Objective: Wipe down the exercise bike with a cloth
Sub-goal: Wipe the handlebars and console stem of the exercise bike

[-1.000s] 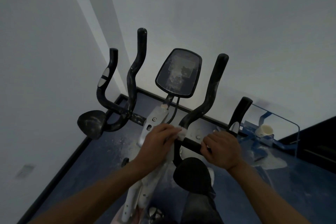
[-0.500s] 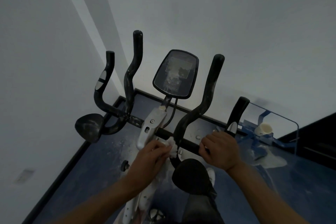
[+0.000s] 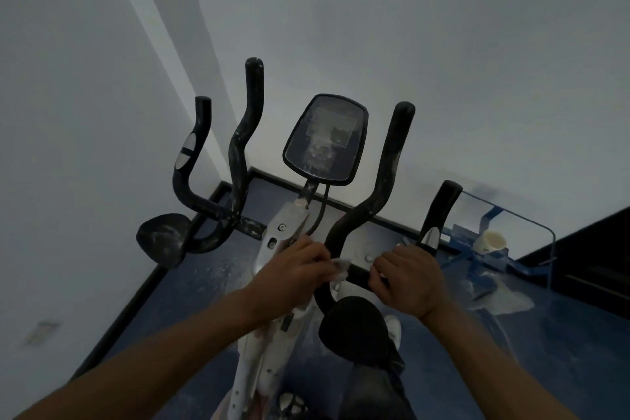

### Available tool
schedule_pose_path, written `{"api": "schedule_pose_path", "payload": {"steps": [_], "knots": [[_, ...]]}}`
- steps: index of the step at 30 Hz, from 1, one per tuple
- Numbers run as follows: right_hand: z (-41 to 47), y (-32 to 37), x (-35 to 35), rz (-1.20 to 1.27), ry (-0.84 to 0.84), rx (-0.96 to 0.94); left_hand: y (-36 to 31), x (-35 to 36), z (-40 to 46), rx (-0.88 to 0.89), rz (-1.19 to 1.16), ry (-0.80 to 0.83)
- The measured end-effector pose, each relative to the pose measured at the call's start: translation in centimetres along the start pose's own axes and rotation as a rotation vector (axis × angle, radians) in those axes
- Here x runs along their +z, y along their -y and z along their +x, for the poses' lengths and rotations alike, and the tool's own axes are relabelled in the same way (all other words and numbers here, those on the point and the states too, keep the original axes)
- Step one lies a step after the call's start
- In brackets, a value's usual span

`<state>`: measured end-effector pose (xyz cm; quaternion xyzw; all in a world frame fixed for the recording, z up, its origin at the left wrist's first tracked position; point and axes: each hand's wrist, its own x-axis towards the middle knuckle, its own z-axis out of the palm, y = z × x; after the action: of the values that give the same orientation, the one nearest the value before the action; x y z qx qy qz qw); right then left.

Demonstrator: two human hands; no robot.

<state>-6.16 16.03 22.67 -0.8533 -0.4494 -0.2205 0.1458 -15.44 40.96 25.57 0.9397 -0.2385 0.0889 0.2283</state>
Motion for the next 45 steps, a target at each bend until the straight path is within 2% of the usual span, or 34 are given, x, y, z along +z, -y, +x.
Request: {"api": "schedule_pose_path", "payload": {"steps": [4, 9, 18, 24, 27, 30, 33, 35, 41, 45], "knots": [[0.0, 0.0, 0.0, 0.006, -0.013, -0.005, -0.3, -0.3, -0.7, -0.056, -0.047, -0.001], [0.1, 0.0, 0.0, 0.022, -0.016, -0.010, -0.4, -1.1, 4.7, -0.125, -0.003, -0.114], [-0.1, -0.2, 0.1, 0.011, -0.007, -0.018, -0.5, -1.1, 2.2, -0.033, 0.062, 0.139], [0.0, -0.2, 0.1, 0.013, -0.027, -0.022, -1.4, -0.7, 4.2, -0.087, 0.065, 0.062], [-0.1, -0.2, 0.1, 0.016, -0.024, -0.024, -1.6, -0.6, 4.1, -0.123, 0.074, 0.082], [0.0, -0.1, 0.0, 0.021, -0.023, -0.020, -2.0, -1.3, 2.2, -0.145, 0.008, 0.172], [0.0, -0.1, 0.1, 0.017, -0.032, -0.015, -1.7, -1.8, 0.3, -0.194, -0.156, 0.267], [-0.1, -0.1, 0.1, 0.024, -0.036, -0.018, -0.8, -1.8, -0.3, -0.241, -0.258, 0.221], [-0.1, -0.1, 0.2, 0.033, -0.037, -0.012, 0.6, -1.5, 4.2, -0.437, -0.276, -0.178], [0.0, -0.1, 0.0, 0.028, -0.041, -0.021, 0.0, -0.6, 4.8, -0.502, -0.338, -0.257]]}}
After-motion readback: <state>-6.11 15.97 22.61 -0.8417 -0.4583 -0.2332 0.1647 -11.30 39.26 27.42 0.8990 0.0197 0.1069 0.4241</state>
